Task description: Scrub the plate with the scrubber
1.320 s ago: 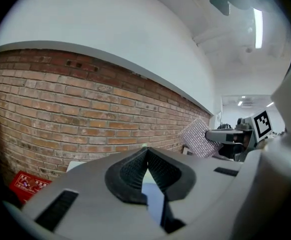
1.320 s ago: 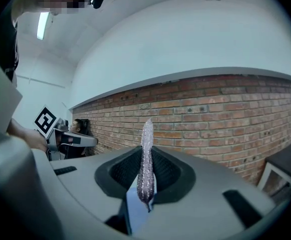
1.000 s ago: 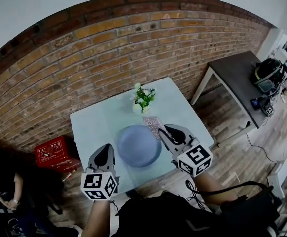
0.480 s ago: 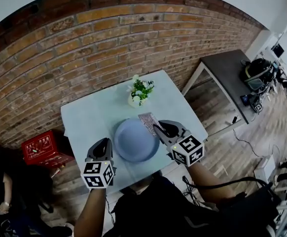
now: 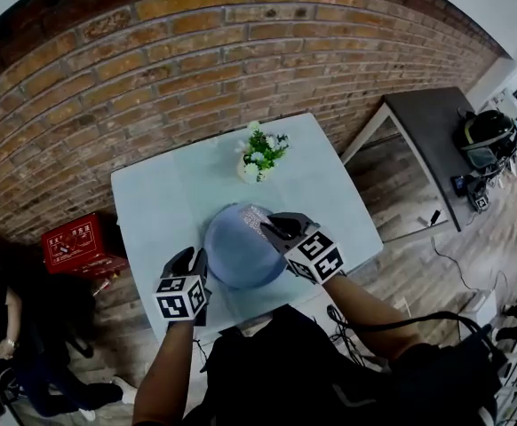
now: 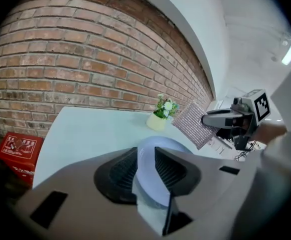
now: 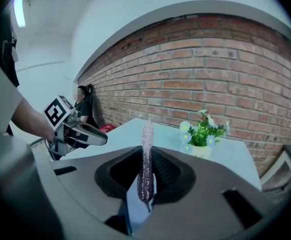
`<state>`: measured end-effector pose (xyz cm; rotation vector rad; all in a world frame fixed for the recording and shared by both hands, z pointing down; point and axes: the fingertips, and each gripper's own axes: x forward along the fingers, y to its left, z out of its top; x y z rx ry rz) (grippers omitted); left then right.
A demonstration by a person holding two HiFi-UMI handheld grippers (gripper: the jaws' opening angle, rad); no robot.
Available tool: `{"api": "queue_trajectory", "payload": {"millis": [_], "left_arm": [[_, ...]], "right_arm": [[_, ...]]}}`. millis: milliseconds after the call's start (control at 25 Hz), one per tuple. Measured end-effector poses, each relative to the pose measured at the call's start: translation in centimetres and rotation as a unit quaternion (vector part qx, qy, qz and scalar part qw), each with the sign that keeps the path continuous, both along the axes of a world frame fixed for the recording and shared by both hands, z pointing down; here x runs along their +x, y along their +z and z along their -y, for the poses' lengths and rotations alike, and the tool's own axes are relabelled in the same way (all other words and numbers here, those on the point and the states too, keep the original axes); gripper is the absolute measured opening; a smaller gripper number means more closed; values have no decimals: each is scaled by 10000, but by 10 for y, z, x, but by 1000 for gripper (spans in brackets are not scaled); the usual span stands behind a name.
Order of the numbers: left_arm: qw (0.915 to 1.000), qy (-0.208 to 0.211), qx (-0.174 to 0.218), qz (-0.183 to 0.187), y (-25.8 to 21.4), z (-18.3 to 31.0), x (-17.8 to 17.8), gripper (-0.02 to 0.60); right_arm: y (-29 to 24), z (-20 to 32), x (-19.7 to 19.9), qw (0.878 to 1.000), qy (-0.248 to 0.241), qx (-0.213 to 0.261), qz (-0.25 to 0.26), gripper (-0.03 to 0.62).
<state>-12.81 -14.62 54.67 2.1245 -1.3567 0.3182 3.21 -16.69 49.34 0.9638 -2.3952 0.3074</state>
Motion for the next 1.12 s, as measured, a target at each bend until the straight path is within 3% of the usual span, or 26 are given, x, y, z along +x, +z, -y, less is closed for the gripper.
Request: {"api": "queue_trajectory", "payload": {"millis": [120, 320, 680, 960, 1120], "left_arm": [[9997, -161, -39, 193, 13, 1, 4, 104], [9984, -228, -482, 161, 42, 0, 15, 114], [9946, -445, -875, 325, 73, -7, 16, 124], [9885, -735, -1227, 498, 90, -11, 13, 124], [9858, -790, -1405, 479, 97, -13, 19, 88]], "right_arm": [[17, 7, -7, 9994, -302, -172, -42, 69], [50, 21, -22, 9956, -803, -453, -180, 69], [100, 32, -47, 9822, -1563, -1027, -153, 69], [117, 46, -50, 9769, -1890, -894, -450, 69], [121, 56, -48, 9767, -1934, -569, -731, 69]]}}
